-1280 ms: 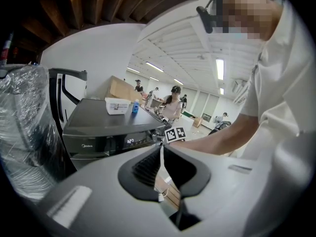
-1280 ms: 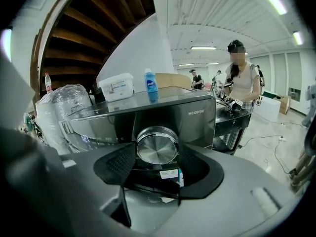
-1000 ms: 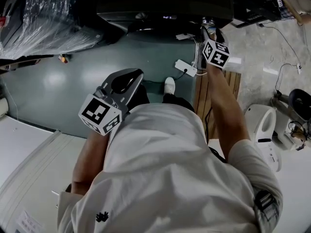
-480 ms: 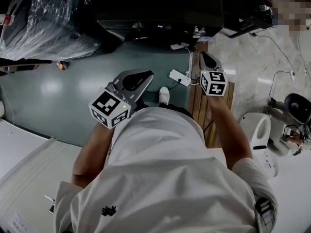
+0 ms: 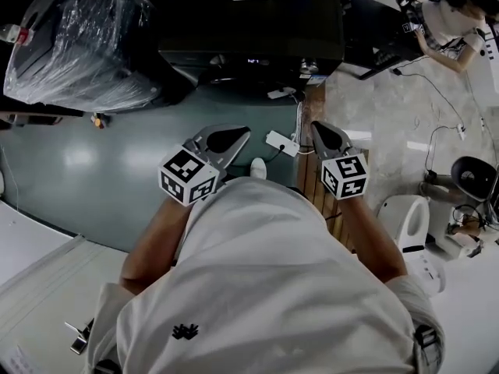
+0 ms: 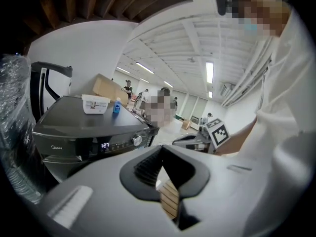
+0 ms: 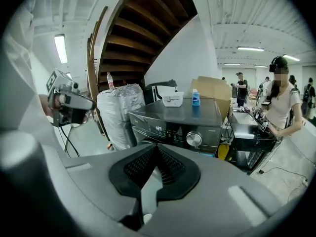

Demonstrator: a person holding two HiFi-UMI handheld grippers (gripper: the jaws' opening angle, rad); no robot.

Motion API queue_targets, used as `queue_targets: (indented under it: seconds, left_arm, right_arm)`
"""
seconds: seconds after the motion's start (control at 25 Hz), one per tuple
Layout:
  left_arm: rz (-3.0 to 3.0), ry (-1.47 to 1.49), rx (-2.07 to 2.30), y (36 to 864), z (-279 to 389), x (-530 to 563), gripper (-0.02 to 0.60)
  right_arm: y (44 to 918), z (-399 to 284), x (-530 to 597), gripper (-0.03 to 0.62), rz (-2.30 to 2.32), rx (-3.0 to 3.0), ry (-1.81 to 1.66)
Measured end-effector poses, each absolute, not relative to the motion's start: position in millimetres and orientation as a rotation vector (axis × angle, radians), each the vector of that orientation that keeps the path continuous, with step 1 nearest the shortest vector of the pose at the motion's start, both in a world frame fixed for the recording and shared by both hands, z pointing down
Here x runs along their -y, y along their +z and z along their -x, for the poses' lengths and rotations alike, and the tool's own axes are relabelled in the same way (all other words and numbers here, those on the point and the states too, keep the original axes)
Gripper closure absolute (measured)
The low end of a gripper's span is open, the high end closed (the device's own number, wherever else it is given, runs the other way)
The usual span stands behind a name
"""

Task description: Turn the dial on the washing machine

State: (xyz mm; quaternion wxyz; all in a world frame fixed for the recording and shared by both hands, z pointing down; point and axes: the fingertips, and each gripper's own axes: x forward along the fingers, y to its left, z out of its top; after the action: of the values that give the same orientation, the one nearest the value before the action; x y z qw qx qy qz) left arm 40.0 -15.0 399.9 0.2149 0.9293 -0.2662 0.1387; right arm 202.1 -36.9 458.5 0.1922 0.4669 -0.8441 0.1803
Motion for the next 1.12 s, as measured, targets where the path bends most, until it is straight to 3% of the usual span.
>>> queue_targets:
  seconds: [1.12]
  left_arm:
    - [-2.558, 0.406, 0.785, 403, -35, 9, 0.525]
  right_arm:
    - [424, -185, 15, 0.592, -1.218, 2.499, 0.521]
